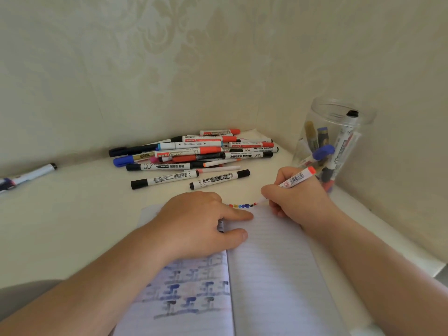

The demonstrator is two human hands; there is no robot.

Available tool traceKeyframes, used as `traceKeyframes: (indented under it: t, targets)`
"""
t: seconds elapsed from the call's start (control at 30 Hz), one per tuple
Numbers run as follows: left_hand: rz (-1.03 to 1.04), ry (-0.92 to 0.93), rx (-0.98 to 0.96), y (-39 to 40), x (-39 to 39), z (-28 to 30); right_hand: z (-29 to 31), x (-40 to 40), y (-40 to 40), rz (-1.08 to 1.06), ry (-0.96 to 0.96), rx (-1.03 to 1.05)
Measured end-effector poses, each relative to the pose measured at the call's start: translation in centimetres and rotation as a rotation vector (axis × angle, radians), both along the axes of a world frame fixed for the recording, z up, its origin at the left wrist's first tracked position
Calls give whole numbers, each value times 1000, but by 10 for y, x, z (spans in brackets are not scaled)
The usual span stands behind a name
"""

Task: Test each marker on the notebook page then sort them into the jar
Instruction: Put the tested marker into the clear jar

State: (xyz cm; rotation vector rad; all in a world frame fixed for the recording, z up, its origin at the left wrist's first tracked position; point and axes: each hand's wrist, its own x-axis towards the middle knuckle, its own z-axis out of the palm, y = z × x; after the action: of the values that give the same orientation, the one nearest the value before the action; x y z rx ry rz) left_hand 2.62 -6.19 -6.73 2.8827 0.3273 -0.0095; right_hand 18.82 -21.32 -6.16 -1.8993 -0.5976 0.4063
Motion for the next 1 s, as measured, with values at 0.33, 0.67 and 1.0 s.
traceKeyframes:
  t: [0.33,0.67,1.0]
  targets:
    - [14,-32,-4,0,-1,-2,0,0,-1,0,-29,-27]
    - [29,-59,12,-1,-1,-5,-1,-1,-1,-13,-37,-15]
    - [26,-73,13,-2,-2,-5,-2,0,-2,15,-26,-4]
